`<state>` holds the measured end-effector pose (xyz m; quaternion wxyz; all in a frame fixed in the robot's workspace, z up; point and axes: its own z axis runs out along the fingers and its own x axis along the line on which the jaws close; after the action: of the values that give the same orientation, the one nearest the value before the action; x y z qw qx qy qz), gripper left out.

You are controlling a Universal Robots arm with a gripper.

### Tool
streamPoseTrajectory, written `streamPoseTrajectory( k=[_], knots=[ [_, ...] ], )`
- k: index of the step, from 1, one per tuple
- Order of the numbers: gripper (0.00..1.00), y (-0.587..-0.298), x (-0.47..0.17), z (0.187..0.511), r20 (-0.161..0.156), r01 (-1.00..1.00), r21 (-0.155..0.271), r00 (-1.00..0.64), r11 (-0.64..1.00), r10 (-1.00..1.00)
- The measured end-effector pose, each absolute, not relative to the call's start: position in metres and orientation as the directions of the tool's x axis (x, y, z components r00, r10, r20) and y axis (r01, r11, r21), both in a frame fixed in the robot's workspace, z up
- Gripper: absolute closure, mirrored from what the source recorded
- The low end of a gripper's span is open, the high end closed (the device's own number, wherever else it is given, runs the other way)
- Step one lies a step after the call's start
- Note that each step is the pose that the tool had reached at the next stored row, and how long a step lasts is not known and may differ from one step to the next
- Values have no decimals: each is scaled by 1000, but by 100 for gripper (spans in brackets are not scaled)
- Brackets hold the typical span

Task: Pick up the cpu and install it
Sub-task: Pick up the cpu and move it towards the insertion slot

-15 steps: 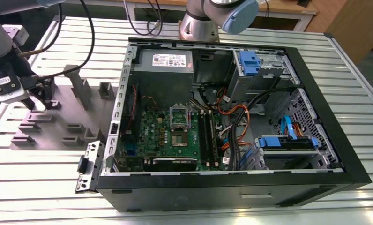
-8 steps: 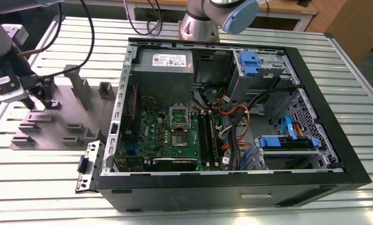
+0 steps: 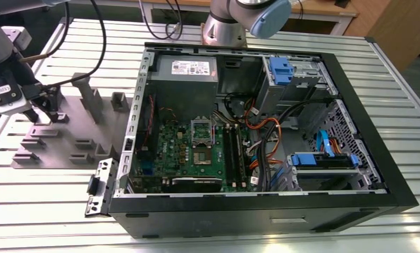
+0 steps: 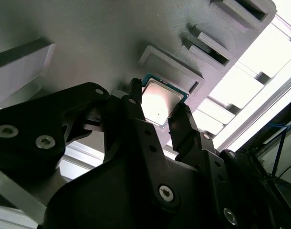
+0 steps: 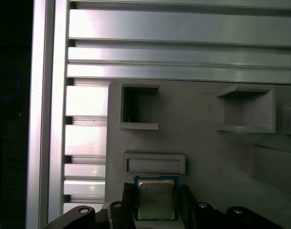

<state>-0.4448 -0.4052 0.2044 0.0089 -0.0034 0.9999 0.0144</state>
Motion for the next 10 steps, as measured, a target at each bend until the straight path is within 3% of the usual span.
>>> streamPoseTrajectory(
  k=[10],
  knots=[
    [53,-405,-445,207,-18,-7,29,-1000,1000,-7]
  ],
)
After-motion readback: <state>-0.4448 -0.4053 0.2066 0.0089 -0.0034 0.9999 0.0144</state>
